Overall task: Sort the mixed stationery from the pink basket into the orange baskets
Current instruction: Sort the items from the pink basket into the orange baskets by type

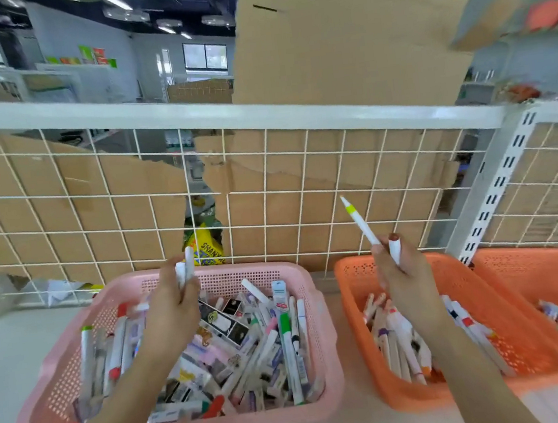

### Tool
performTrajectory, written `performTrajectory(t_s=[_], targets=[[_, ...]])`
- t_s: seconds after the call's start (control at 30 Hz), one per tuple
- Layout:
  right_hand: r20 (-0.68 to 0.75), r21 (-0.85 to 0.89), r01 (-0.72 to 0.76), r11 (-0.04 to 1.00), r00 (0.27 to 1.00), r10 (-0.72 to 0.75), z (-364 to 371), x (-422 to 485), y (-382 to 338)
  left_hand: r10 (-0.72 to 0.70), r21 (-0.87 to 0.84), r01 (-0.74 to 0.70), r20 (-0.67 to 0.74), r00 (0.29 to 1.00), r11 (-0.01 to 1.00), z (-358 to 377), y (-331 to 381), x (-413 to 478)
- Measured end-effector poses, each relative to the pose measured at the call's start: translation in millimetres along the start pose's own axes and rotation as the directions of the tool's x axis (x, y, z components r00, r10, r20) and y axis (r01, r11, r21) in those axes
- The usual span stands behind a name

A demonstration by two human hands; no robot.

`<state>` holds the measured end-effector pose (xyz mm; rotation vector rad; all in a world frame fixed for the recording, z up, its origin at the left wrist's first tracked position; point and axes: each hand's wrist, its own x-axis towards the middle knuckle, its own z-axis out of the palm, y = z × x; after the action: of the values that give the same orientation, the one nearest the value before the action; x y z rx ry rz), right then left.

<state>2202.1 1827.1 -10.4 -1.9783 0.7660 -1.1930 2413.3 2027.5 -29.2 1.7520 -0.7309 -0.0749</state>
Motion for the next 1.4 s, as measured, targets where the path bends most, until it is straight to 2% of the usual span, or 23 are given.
performTrajectory(t_s=[0.17,0.23,0.3,0.37,0.53,0.63,0.7,0.83,0.97,1.1,1.2,1.4], targets=[[0.006,-0.056,-0.091,0.994,0.996,0.092,-56.7,7.6,26.0,0.056,-0.156,-0.043,0.081,0.995,0.987,57.0,49.3,-3.8],[-0.005,-0.041,-0.147,0.988,0.989,0.147,-74.2,7.5,42.9,-0.010,-0.280,0.049,0.138,0.990,0.959,86.5,70.0,-6.1],[-0.022,-0.037,-0.200,0.979,0.980,0.199,-87.3,6.9,60.0,-0.095,-0.428,0.179,0.209,0.973,0.886,116.8,89.7,-9.8],[-0.012,-0.049,-0.237,0.970,0.971,0.237,-96.4,6.2,74.9,-0.125,-0.490,0.254,0.281,0.952,0.834,148.6,106.2,-16.1],[0.131,-0.070,-0.377,0.923,0.914,0.384,-106.1,1.1,100.5,-0.126,-0.325,0.284,0.430,0.894,0.902,226.8,110.1,-40.8],[0.221,-0.208,-0.394,0.895,0.873,0.435,-110.8,-1.5,107.5,-0.159,-0.172,0.293,0.539,0.827,0.940,253.4,95.7,-53.9],[0.234,-0.308,-0.350,0.884,0.873,0.427,-115.2,-1.9,110.5,-0.182,-0.071,0.267,0.565,0.805,0.961,260.1,87.2,-60.3],[0.212,-0.425,-0.221,0.878,0.918,0.334,-124.0,-2.9,112.9,-0.124,0.075,0.099,0.503,0.855,0.992,260.6,75.0,-64.9],[0.198,-0.463,-0.098,0.881,0.957,0.211,-128.9,-2.7,104.0,0.060,0.116,-0.109,0.362,0.930,0.987,234.9,80.6,-67.8],[0.211,-0.449,-0.036,0.893,0.967,0.144,-125.7,-0.8,94.7,0.150,0.140,-0.185,0.228,0.962,0.973,186.1,75.9,-69.5],[0.246,-0.424,0.002,0.906,0.963,0.113,-114.4,-1.2,82.9,0.135,0.236,-0.156,0.101,0.986,0.959,142.4,66.9,-67.6],[0.344,-0.365,0.097,0.926,0.938,0.037,-68.5,-7.6,57.5,0.053,0.327,-0.046,-0.012,0.999,0.944,62.5,30.3,-59.9]])
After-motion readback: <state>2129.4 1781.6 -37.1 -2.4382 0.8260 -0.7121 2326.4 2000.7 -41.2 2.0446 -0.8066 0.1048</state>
